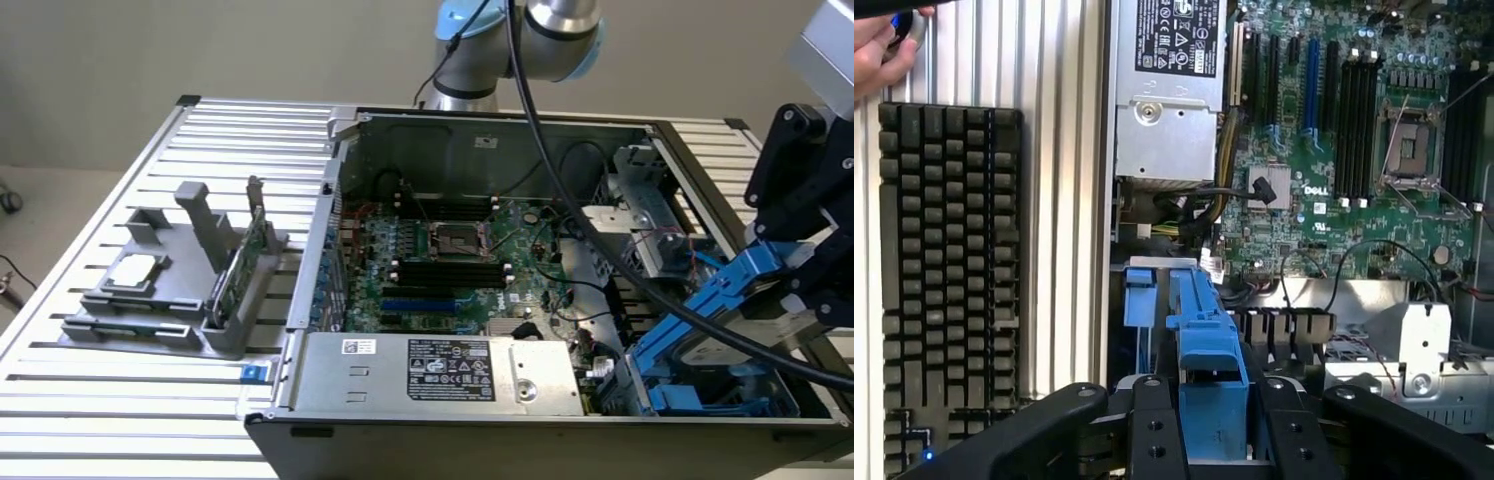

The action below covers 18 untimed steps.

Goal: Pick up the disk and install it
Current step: 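Insert the disk into the insertion slot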

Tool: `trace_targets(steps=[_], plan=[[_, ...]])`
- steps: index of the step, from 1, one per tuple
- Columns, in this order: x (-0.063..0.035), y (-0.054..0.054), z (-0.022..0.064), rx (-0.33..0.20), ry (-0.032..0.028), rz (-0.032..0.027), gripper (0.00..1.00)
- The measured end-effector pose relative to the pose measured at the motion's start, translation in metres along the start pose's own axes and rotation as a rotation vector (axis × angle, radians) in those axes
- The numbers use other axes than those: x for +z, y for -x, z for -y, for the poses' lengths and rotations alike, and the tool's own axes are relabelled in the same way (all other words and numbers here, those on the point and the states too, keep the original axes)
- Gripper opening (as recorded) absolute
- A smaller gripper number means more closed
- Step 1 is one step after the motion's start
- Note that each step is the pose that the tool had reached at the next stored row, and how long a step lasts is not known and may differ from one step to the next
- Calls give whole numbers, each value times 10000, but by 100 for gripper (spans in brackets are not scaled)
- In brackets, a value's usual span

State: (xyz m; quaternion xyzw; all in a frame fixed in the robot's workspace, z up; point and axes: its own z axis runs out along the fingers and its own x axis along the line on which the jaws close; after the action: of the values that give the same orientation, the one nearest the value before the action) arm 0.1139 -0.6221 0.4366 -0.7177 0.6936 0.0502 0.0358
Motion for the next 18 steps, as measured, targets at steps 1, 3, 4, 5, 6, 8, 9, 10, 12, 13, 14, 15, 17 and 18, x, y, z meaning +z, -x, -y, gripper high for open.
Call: trace_targets(steps=[1, 3, 4, 5, 6, 8, 9, 10, 12, 13, 14, 15, 17, 18], plan=[[-4, -3, 0, 0, 0, -2, 33], [-6, -8, -1, 1, 0, -1, 33], [-7, -12, -1, 1, 0, -2, 33], [-8, -16, -1, 2, 0, -1, 33], [-8, -21, -1, 1, 0, -1, 33], [-9, -26, -1, 0, 0, -2, 33], [-10, -27, 0, 0, 0, -3, 33], [-10, -27, 1, 0, 0, -3, 33], [-9, -28, 3, -3, -6, -2, 33], [-9, -29, 4, -7, -12, -1, 33], [-9, -29, 5, -13, -20, -3, 33], [-7, -29, 5, -20, -30, -4, 33], [3, -30, 5, -35, -50, -3, 33], [9, -31, 5, -43, -53, -4, 33]])
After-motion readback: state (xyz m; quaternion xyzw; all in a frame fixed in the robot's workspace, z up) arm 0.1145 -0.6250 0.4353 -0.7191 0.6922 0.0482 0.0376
